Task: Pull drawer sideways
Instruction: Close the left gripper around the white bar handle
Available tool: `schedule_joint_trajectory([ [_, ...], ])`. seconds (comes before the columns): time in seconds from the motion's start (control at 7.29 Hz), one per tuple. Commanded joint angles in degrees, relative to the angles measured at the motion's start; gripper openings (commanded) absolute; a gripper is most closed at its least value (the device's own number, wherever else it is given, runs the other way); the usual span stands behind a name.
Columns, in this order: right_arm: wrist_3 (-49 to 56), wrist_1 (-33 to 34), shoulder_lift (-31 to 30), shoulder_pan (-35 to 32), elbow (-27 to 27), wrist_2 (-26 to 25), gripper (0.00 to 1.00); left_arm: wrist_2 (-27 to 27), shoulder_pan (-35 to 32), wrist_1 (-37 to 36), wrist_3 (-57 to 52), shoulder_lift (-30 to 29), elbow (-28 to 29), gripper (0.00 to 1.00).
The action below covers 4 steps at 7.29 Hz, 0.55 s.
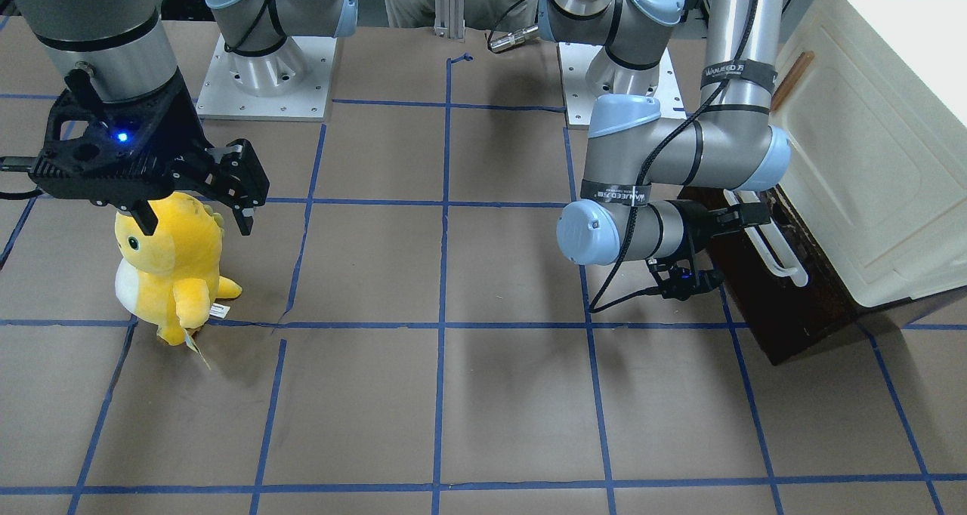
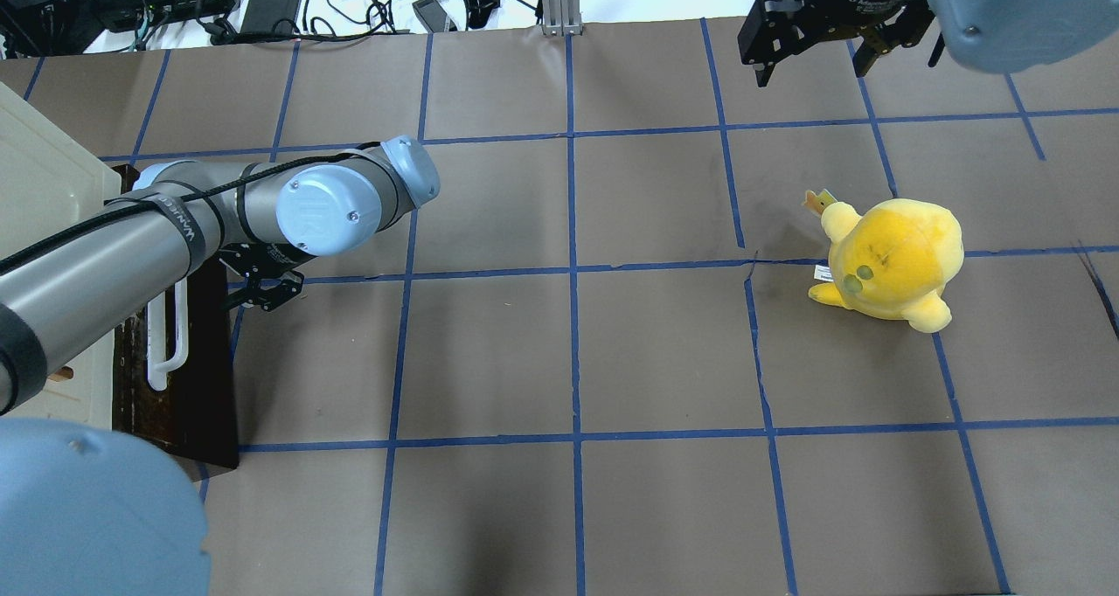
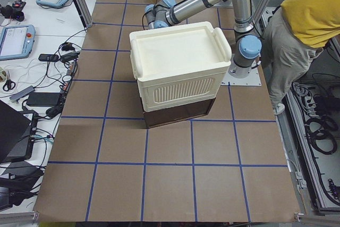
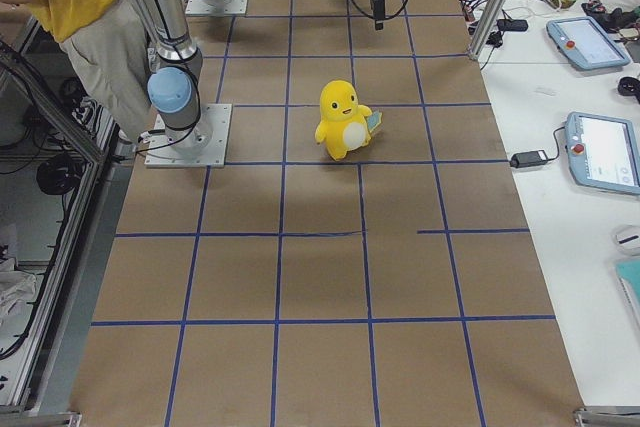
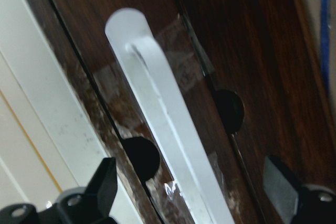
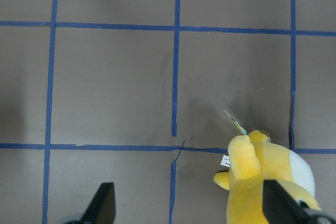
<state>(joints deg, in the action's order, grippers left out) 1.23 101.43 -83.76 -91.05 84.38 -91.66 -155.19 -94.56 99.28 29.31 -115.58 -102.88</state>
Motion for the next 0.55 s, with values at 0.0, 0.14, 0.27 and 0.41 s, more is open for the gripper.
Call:
schedule_joint_trajectory([
  [0.0, 0.00, 0.00, 0.00, 0.00, 0.00, -0.01, 1.00, -1.43, 0.07, 0.21, 1.98, -1.76, 0.22, 0.96],
  [0.14, 0.00, 0.00, 0.00, 0.00, 0.00, 0.08, 1.00, -1.44, 0.16, 0.30, 1.98, -1.67, 0.13, 0.83],
  [0.27, 0.00, 0.00, 0.00, 0.00, 0.00, -0.01, 1.00, -1.44, 0.33, 0.56, 1.98, -1.58, -0.04, 0.65],
  [0.41, 0.00, 0.00, 0.00, 0.00, 0.00, -0.01, 1.00, -1.44, 0.42, 2.39, 1.98, -1.41, 0.04, 0.65],
])
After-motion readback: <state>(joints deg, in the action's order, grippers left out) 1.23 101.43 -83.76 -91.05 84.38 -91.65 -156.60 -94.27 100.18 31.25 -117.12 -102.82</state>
